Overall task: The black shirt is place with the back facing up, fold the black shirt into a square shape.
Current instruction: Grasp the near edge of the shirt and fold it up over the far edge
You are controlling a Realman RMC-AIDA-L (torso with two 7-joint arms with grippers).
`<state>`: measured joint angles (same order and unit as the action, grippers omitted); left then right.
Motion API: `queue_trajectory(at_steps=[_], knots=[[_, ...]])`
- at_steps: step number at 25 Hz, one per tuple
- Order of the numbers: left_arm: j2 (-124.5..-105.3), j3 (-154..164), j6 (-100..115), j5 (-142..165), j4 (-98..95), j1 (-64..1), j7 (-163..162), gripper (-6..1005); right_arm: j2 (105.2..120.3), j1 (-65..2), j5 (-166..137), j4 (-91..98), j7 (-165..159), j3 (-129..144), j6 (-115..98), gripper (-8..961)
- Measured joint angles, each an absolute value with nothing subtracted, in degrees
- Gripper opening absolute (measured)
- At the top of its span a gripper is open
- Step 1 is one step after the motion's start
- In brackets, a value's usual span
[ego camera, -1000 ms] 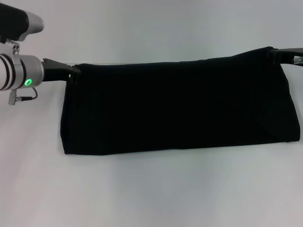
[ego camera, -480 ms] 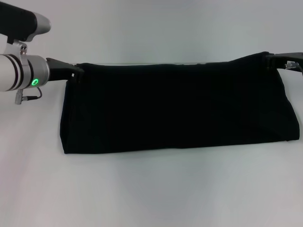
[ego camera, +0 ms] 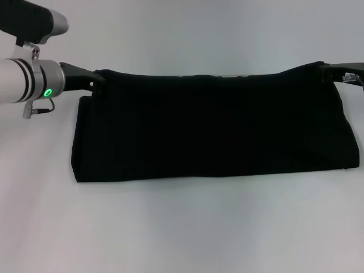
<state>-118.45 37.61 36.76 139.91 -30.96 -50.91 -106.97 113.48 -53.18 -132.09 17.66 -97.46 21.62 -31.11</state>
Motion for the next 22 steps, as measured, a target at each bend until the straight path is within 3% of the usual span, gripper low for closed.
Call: queue_trajectory(at_steps=[9,15,22], knots=[[-118.53,38.4,34.4,140.2,-29.8,-51.1,-106.9,58,113.46,-53.1,-131.9,17.7,-98.6,21.6,-31.1,30],[-119.73,42.6,28.5,140.3,-29.2,-51.2,-107.0,61,113.40,-53.2,-131.9,18.1,-99.8,22.0,-31.3,56],[-120.15,42.5,24.2,140.0,-28.3,-51.0,-108.1,185,113.43,-52.7,-130.7,19.8,-99.8,21.8,-31.3,256]])
